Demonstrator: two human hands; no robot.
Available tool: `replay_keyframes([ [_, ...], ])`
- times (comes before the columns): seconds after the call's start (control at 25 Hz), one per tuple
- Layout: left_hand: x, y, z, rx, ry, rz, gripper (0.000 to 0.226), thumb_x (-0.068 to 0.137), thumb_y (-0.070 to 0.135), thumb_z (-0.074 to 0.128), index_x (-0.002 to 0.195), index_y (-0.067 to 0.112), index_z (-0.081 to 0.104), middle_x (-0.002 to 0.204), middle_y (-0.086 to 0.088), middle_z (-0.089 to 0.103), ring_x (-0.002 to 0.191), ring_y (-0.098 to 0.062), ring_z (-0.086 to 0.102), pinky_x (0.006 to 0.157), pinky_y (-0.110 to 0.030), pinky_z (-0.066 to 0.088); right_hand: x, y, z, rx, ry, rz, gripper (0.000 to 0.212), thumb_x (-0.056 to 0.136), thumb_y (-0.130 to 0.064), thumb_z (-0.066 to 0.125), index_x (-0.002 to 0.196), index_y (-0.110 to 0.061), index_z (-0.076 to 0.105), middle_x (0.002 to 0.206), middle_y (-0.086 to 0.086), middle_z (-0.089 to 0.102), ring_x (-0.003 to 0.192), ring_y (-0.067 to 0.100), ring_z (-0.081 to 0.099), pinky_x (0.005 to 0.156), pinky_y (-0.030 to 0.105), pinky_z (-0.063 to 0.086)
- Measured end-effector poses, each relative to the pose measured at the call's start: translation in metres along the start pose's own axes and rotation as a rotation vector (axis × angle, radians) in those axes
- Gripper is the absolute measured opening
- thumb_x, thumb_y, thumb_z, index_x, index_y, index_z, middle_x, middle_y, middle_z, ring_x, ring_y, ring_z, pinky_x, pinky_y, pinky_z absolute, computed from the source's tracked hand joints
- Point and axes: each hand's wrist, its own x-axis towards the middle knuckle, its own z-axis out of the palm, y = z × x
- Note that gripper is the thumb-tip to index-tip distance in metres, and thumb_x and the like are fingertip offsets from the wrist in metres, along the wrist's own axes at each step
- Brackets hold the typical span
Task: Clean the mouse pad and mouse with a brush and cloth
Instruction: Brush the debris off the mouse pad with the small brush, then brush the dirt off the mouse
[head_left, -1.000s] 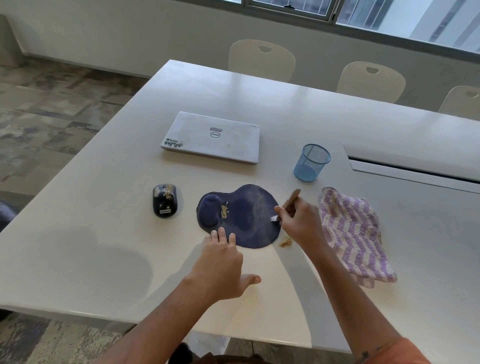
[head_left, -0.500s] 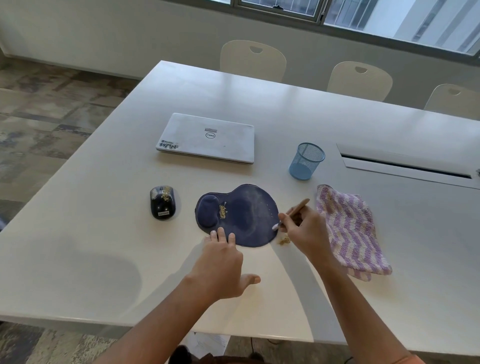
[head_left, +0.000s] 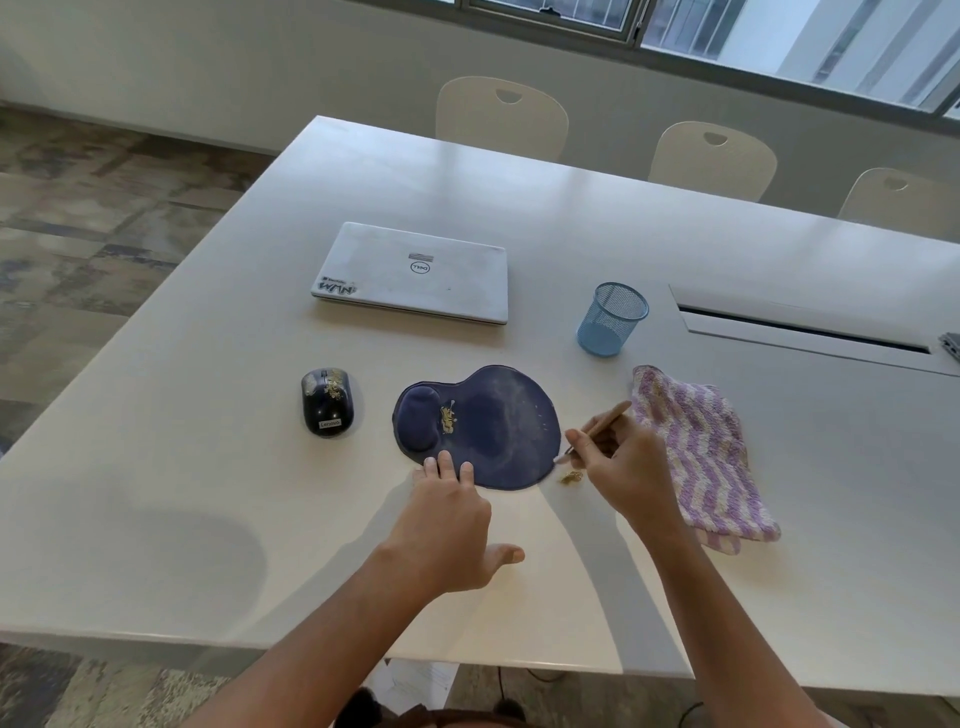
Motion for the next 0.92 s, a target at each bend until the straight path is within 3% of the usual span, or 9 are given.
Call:
replay_keyframes([
  [0.08,-0.001,-0.001,-0.001,-0.020,0.020,-0.003,0.102,0.095,0.082,0.035,0.160,0.003,0.034,0.169,-0.023,0.018,0.156,-0.049,0.017,0.126,-0.056,0.020,-0.001,-0.006,0.001,0.157,0.031,0.070,0.018,0.090,-0.024,0.086,0.094,-0.012,0.073,0.079,-0.003,0.080,0.071,0.012,0.080,0.076,0.043,0.067],
  [0.2,-0.002,-0.007,-0.001,-0.105,0.064,-0.030,0.100,0.096,0.080,0.038,0.162,0.006,0.029,0.170,-0.020,0.021,0.156,-0.044,0.021,0.125,-0.052,0.024,-0.003,-0.019,0.005,0.264,0.047,0.087,0.022,0.090,-0.027,0.084,0.096,-0.008,0.074,0.081,0.000,0.082,0.069,0.017,0.081,0.074,0.045,0.068],
  [0.32,-0.005,-0.020,0.005,-0.190,0.178,-0.087,0.092,0.097,0.078,0.039,0.161,0.013,0.035,0.166,-0.013,0.037,0.149,-0.034,0.042,0.115,-0.044,0.041,0.000,-0.031,0.013,0.314,0.043,0.073,0.023,0.092,-0.025,0.080,0.098,-0.003,0.075,0.081,0.000,0.082,0.066,0.018,0.080,0.070,0.040,0.068],
  [0.44,-0.011,-0.042,0.011,-0.307,0.391,-0.166,0.069,0.095,0.079,0.040,0.129,0.024,0.067,0.124,0.001,0.073,0.105,-0.021,0.071,0.079,-0.033,0.053,0.006,-0.044,0.028,0.379,0.019,0.066,0.021,0.095,-0.024,0.079,0.097,-0.003,0.075,0.081,0.003,0.082,0.067,0.023,0.080,0.072,0.045,0.068],
  [0.56,-0.020,-0.071,0.013,-0.420,0.585,-0.316,0.060,0.091,0.080,0.047,0.095,0.029,0.077,0.079,0.006,0.075,0.073,-0.021,0.071,0.058,-0.029,0.044,0.014,-0.060,0.047,0.379,-0.025,0.019,0.020,0.095,-0.027,0.080,0.096,-0.007,0.077,0.082,0.002,0.082,0.067,0.023,0.080,0.073,0.048,0.067],
  [0.72,-0.031,-0.112,0.018,-0.577,0.726,-0.520,0.045,0.087,0.070,0.068,0.083,0.026,0.078,0.068,0.009,0.074,0.067,-0.024,0.073,0.056,-0.028,0.044,0.028,-0.088,0.076,0.389,-0.106,-0.041,0.017,0.094,-0.026,0.081,0.096,-0.010,0.077,0.077,0.002,0.080,0.067,0.023,0.079,0.073,0.051,0.067],
  [0.92,-0.035,-0.150,0.034,-0.748,0.805,-0.603,0.029,0.088,0.049,0.080,0.092,0.021,0.077,0.073,0.009,0.076,0.067,-0.015,0.073,0.058,-0.027,0.045,0.048,-0.127,0.119,0.418,-0.189,-0.049,0.014,0.097,-0.023,0.079,0.091,-0.011,0.077,0.074,0.007,0.079,0.071,0.026,0.079,0.074,0.050,0.066],
])
